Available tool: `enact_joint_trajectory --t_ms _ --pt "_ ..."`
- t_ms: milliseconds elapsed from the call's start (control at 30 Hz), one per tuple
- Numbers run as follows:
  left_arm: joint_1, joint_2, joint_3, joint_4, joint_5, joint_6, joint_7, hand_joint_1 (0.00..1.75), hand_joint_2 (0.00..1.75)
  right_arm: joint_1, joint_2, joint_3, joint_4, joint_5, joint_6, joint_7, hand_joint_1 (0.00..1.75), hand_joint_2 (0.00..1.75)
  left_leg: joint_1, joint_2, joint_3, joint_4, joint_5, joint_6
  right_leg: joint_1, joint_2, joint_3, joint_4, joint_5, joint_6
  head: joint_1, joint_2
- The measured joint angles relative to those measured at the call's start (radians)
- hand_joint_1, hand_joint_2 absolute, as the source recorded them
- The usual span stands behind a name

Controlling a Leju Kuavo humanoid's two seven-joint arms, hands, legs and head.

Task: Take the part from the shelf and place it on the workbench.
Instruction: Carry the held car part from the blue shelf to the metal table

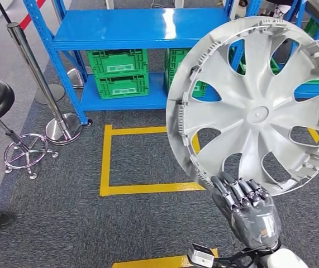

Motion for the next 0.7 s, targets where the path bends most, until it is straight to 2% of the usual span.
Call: enact_joint_trajectory --t_ms 67,100,133,267,400,533,600,700 --pt "0.000 0.000 0.000 0.000 -0.003 0.000 0.000 0.00 1.75 -0.001 0.002 -0.002 0.000 0.000 0.000 0.001 1.75 1.75 -0.004 0.000 -0.004 0.009 -0.001 -0.006 0.000 0.000 0.070 -0.137 0.050 -0.005 0.001 0.000" --pt "-0.001 0.000 0.000 0.000 -0.003 0.000 0.000 0.00 1.75 -0.001 0.003 -0.002 0.000 0.000 0.000 0.002 1.75 1.75 -0.006 -0.001 -0.010 0.015 -0.001 -0.010 0.000 0.000 0.089 -0.176 0.057 -0.009 0.001 0.000" --pt "-0.001 0.001 0.000 0.000 -0.004 0.000 0.000 0.00 1.75 -0.001 0.004 -0.002 -0.001 0.000 0.000 0.007 1.75 1.75 -0.010 -0.001 -0.016 0.020 -0.002 -0.009 0.000 0.001 0.094 -0.191 0.055 -0.012 0.000 0.000" --pt "-0.002 0.002 0.000 0.000 -0.006 0.000 0.000 0.00 1.75 0.001 0.010 0.000 -0.002 0.000 0.000 0.053 1.75 1.75 -0.013 -0.001 -0.026 0.024 0.007 0.016 0.001 0.002 0.089 -0.194 0.060 -0.020 -0.004 0.000" --pt "-0.002 0.002 0.000 0.000 -0.010 0.000 0.000 0.00 1.75 -0.002 0.011 0.002 -0.002 0.000 0.000 0.099 1.75 1.75 -0.012 -0.001 -0.026 0.018 0.014 0.016 0.004 0.001 0.087 -0.193 0.063 -0.026 -0.004 0.000" --pt "-0.003 0.002 0.000 0.000 -0.011 0.000 0.000 0.00 1.75 -0.003 0.011 0.008 -0.002 0.000 0.000 0.114 1.75 1.75 -0.013 -0.001 -0.030 0.022 0.013 0.013 0.001 -0.001 0.084 -0.191 0.065 -0.026 -0.005 0.000" --pt "-0.003 0.002 0.000 0.000 -0.011 0.000 0.000 0.00 1.75 -0.004 0.011 0.012 -0.003 0.000 0.000 0.125 1.75 1.75 -0.014 -0.001 -0.032 0.023 0.013 0.013 0.001 -0.001 0.083 -0.191 0.066 -0.025 -0.006 0.000" --pt "-0.004 0.001 0.000 0.000 -0.012 0.000 0.000 0.00 1.75 -0.004 0.011 0.016 -0.012 0.000 0.000 0.139 1.75 1.75 -0.009 0.002 -0.026 0.002 0.025 0.011 0.002 0.001 0.079 -0.192 0.063 -0.015 -0.005 0.000"
